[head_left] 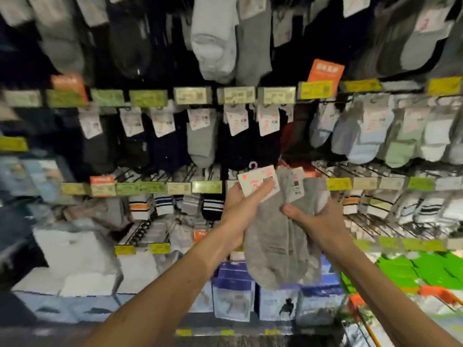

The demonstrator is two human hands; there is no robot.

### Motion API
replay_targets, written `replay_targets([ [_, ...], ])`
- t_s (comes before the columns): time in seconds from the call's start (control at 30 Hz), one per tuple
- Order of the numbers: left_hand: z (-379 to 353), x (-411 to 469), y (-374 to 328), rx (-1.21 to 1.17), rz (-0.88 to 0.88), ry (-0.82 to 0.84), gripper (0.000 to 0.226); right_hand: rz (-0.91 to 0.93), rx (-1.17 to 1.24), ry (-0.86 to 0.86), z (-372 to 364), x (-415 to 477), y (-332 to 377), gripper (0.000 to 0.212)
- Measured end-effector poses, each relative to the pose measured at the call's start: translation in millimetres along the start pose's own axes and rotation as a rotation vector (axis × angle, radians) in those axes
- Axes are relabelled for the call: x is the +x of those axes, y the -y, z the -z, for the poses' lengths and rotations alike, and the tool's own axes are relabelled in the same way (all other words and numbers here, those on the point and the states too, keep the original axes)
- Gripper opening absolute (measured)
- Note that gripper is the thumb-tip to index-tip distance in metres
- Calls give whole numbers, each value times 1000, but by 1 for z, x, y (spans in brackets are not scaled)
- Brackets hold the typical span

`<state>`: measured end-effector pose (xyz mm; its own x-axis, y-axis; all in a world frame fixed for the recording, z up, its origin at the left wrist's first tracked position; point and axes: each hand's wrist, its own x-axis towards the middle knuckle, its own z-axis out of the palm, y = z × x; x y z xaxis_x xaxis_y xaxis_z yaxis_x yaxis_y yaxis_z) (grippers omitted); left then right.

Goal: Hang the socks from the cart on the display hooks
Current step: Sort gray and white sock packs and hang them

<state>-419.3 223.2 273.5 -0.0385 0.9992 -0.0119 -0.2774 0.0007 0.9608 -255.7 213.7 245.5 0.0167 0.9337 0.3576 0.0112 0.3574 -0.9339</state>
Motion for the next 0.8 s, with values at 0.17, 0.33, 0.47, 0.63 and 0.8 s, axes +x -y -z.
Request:
replay_targets([
  [0.17,43,7,-35,-47,-36,-87,26,18,-52,84,-42,35,14,28],
  [0.33,74,30,-67,-118,-14,-141,36,53,-97,80,-67,75,34,30],
  [0.47,95,43,-77,-61,-30,-124,46,50,-85,115,-78,108,34,34],
  [0.63,108,64,-83,56,-72,-183,36,47,-33,169,-89,144,22,33],
  [0.8,127,88,-84,378,-180,-230,27,13,-75,195,-100,172,10,43],
])
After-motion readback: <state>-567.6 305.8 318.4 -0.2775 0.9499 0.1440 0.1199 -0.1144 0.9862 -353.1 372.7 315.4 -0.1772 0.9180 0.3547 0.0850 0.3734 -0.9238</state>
